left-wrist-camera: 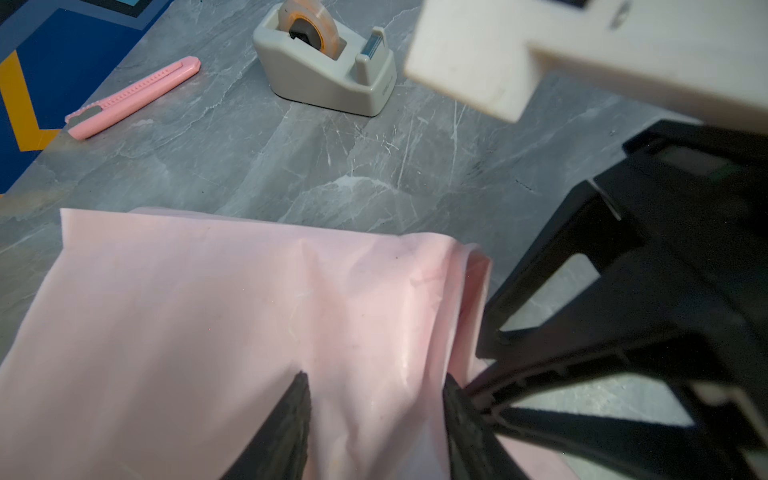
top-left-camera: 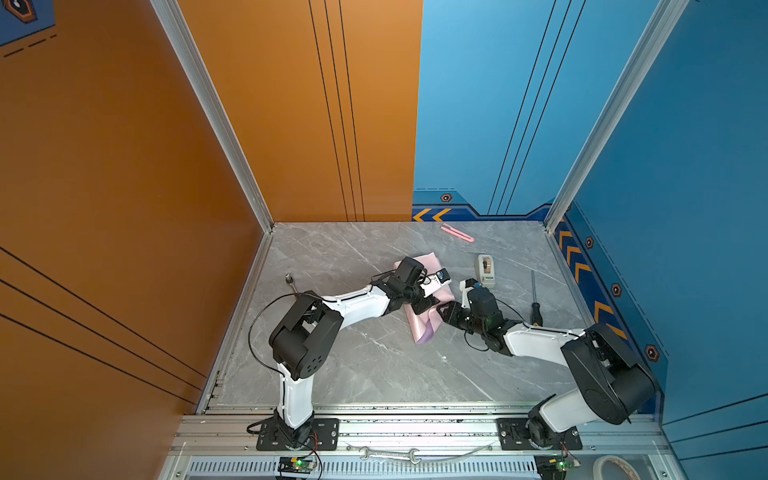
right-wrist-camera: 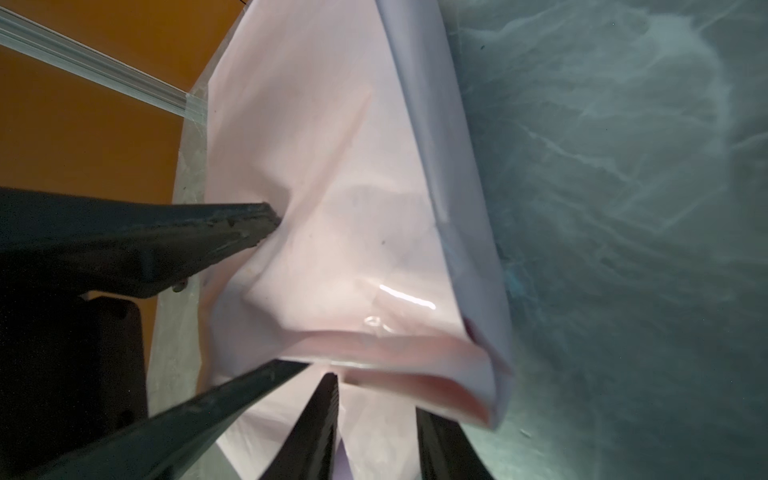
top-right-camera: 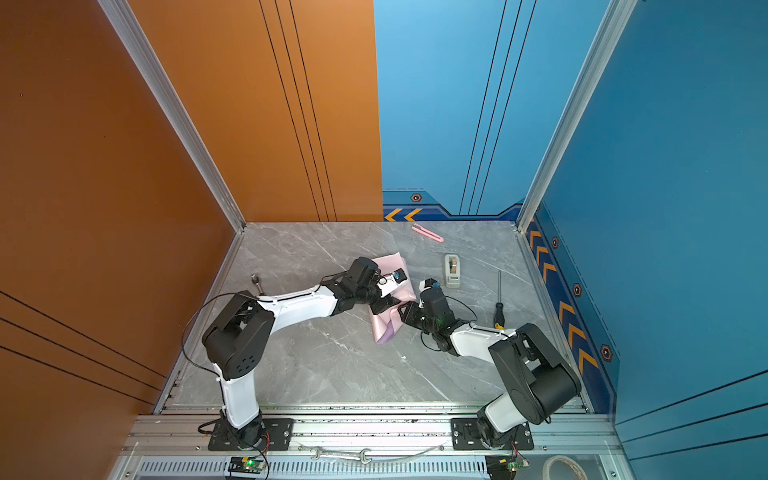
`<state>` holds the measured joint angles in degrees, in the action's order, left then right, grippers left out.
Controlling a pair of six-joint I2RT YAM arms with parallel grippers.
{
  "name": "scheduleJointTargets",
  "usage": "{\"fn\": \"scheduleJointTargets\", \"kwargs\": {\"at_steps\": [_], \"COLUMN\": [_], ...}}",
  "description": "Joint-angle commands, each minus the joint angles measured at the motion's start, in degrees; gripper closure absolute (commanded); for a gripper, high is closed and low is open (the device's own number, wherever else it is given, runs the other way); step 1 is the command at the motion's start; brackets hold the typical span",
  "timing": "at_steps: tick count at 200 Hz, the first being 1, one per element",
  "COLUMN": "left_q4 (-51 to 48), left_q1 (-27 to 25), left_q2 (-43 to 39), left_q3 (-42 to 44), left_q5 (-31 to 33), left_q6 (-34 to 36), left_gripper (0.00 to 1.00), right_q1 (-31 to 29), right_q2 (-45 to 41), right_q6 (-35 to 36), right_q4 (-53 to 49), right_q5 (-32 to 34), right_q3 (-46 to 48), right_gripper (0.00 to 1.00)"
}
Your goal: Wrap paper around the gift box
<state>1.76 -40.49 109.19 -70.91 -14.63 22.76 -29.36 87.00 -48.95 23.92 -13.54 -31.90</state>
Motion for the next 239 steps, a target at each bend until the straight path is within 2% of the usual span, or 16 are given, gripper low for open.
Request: {"fn": "scheduleJointTargets", "kwargs": {"at_steps": [1, 58, 142, 163, 186, 208, 239], "left_q4": [-3.57, -3.27, -3.11, -3.20, -3.30, -3.29, -3.25], "left_q1": [0.41, 0.50, 0.57, 0.55, 0.51, 0.50, 0.58], "left_q2": [0.54, 0.50, 0.51, 0.50, 0.41, 0.33, 0.38], "left_q3": [1.43, 1.58, 1.71, 1.74, 1.76, 1.81, 1.77], "left_q5": [-1.99, -2.20, -2.32, -2.17, -2.11, -2.01, -2.15], "left_q6": [-1.42, -1.75, -1.89, -1.89, -1.88, -1.64, -1.73], "left_gripper": [0.51, 0.51, 0.51, 0.51, 0.51, 0.51, 0.51], "right_q1": [-1.16, -4.41, -4.76, -4.77, -4.67, -4.40, -2.58], "right_q2": [0.62, 2.00, 3.67, 4.82, 4.07, 1.62, -1.74], "right_q6": [-3.87, -4.71, -1.01, -0.40, 0.13, 0.76, 1.05], "right_q4": [1.34, -1.08, -17.41, -18.51, -18.03, -15.43, -13.73], "right_q5": [-1.92, -0.40, 1.76, 1.68, 1.53, 0.96, 0.18], "right_q3": [0.79, 0.90, -2.50, -3.73, -4.83, -4.34, -3.18], "right_gripper": [0.66, 0.71, 0.76, 0.76, 0.73, 0.63, 0.57]}}
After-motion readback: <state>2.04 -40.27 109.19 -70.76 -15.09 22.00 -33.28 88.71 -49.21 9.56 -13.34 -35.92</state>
